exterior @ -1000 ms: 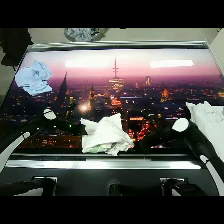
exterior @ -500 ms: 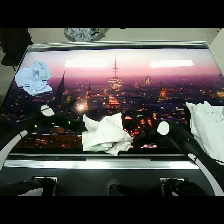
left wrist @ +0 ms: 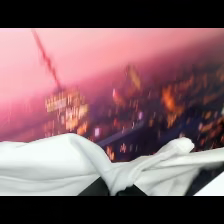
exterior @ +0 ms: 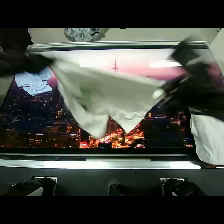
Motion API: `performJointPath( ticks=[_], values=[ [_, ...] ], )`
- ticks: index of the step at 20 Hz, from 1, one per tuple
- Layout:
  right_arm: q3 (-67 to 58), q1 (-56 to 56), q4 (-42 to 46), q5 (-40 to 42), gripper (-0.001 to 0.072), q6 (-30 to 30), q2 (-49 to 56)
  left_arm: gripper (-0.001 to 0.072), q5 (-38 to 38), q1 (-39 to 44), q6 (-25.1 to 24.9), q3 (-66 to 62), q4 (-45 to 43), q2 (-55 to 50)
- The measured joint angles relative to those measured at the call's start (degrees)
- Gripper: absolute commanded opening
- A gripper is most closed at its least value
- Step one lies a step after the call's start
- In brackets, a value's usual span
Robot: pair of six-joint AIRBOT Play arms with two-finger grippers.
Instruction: Fold the shirts.
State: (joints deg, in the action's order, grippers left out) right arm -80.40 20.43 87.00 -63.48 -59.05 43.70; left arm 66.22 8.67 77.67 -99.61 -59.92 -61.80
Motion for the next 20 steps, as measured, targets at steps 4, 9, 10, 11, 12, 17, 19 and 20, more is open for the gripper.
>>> performJointPath(
  ticks=[4, 9, 10, 11, 12, 17, 19, 20],
  values=[
    [-10.1, 0.0, -0.9, 1.0, 0.0041, -2.8, -6.3, 0.0042, -2.1, -0.2, 2.6, -16.2, -0.2, 5.1],
    [-13.5, 0.0, -2.4, 0.9, 0.0041, -5.4, -8.7, 0.0042, -4.4, -0.3, 3.7, -20.7, -0.7, 8.9],
    [-13.7, 0.0, -2.4, 0.9, 0.0041, -5.7, -8.9, 0.0042, -4.4, -0.3, 3.8, -20.8, -0.8, 9.1],
    [-13.9, 0.0, -2.4, 0.9, 0.0041, -5.9, -9.0, 0.0042, -4.5, -0.3, 3.8, -20.8, -1.0, 9.3],
    [-14.0, 0.0, -2.3, 0.8, 0.0041, -6.2, -9.0, 0.0042, -4.6, -0.3, 3.8, -20.3, -1.2, 9.4],
    [-14.1, 0.0, 5.9, -5.3, 0.0041, -10.4, -3.0, 0.0043, -4.7, -0.3, 4.0, -12.3, -5.1, 7.3],
    [-13.1, -1.2, 9.7, -9.4, 0.0041, -11.3, 2.8, 0.0043, -4.7, -0.3, 3.9, -7.3, -6.3, 4.3],
    [-12.3, -2.8, 11.0, -10.4, 0.0041, -11.6, 6.4, 0.0044, -4.7, -0.3, 3.9, -4.5, -6.6, 2.1]
  ],
)
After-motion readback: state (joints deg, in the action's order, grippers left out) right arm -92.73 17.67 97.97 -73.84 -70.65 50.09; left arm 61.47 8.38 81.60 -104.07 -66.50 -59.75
